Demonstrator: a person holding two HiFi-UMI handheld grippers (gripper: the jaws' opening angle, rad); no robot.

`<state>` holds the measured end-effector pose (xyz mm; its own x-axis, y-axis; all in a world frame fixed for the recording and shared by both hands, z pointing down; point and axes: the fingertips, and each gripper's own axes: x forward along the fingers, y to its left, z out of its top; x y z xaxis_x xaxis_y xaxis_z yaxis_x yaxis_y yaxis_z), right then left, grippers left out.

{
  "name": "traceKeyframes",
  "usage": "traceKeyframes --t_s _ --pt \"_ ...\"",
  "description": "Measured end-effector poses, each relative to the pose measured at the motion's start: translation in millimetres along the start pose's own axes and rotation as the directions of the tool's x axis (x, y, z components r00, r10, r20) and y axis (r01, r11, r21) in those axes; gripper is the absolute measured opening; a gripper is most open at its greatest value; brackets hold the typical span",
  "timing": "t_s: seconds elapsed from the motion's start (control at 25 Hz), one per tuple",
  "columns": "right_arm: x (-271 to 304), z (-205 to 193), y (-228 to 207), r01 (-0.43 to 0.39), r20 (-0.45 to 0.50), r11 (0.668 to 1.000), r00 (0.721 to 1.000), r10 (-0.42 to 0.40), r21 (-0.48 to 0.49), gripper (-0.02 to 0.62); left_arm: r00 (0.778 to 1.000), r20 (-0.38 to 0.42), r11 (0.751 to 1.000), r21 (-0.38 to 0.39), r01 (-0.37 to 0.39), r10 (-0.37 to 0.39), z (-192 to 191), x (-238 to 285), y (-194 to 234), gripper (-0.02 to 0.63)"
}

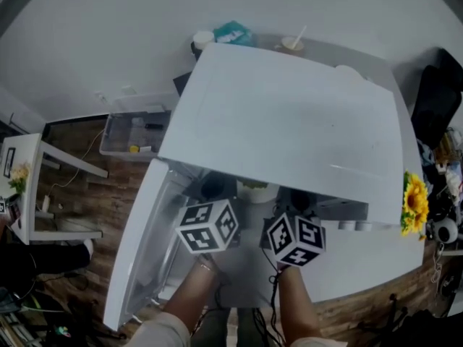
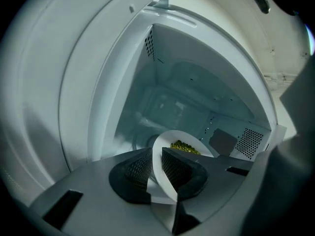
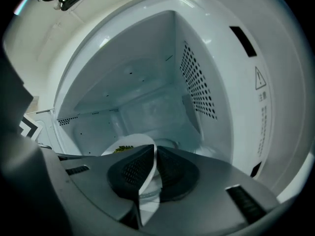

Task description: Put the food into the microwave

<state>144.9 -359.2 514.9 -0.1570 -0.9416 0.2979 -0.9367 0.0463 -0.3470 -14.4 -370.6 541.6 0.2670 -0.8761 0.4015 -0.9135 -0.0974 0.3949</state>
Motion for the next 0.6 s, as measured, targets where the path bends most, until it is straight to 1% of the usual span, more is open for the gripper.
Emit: traceKeyframes --t_s 0.12,0.28,0.44,0.6 --pt "5.7 -2.0 -1.0 0.008 0.011 1.000 1.000 -0.008 0.000 0.026 1.000 0.012 1.000 -0.004 -0.002 0.002 -1.1 6.7 3.1 0.072" --pt "10.9 -2.8 0.3 0.021 0.017 0.999 1.000 -0.020 -0.032 0.026 1.000 0.017 1.000 -0.001 -0.002 0.002 -1.6 11.8 6.1 0.072" --pt "13.2 -4.2 3.3 0.049 0.014 0.994 0.999 -0.048 -0.099 0.028 1.000 0.026 1.000 0.015 -0.015 0.015 -0.3 16.5 8.4 0.072" --pt "17.0 -9.1 0.2 0.088 -0.022 0.984 0.995 -0.092 -0.154 0.028 0.999 0.017 0.999 0.030 -0.030 0.030 -2.1 19.9 7.7 0.072"
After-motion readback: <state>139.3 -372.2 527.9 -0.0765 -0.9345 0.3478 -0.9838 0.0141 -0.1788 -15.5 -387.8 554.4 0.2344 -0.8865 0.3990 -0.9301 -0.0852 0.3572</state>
